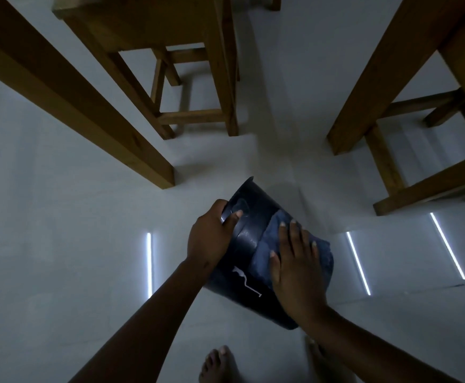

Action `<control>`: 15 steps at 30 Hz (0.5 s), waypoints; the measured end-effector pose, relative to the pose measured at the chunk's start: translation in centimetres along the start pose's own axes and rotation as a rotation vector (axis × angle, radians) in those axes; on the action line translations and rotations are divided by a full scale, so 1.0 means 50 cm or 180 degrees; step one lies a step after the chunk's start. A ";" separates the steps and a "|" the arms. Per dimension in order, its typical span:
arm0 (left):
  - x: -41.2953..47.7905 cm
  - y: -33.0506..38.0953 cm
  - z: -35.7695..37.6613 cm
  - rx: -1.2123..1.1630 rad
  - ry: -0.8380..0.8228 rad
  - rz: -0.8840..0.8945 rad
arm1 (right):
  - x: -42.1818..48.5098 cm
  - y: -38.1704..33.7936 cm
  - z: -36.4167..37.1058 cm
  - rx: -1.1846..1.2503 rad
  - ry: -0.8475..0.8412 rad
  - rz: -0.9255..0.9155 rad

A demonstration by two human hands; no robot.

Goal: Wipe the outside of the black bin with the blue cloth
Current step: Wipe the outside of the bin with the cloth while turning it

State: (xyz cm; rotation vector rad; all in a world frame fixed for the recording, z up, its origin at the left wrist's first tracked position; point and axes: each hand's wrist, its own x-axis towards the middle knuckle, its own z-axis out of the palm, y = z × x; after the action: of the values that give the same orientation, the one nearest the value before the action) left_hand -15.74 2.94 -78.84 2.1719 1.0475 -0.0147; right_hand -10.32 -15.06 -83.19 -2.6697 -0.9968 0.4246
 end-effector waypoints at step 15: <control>0.002 -0.009 0.002 0.0037 -0.0041 -0.0012 | -0.024 0.014 -0.002 -0.0129 -0.0212 -0.0672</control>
State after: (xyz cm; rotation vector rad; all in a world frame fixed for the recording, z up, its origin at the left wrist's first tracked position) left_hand -15.94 3.14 -79.21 2.1774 1.0468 -0.0364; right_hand -10.74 -16.41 -83.10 -2.5637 -1.3044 0.4549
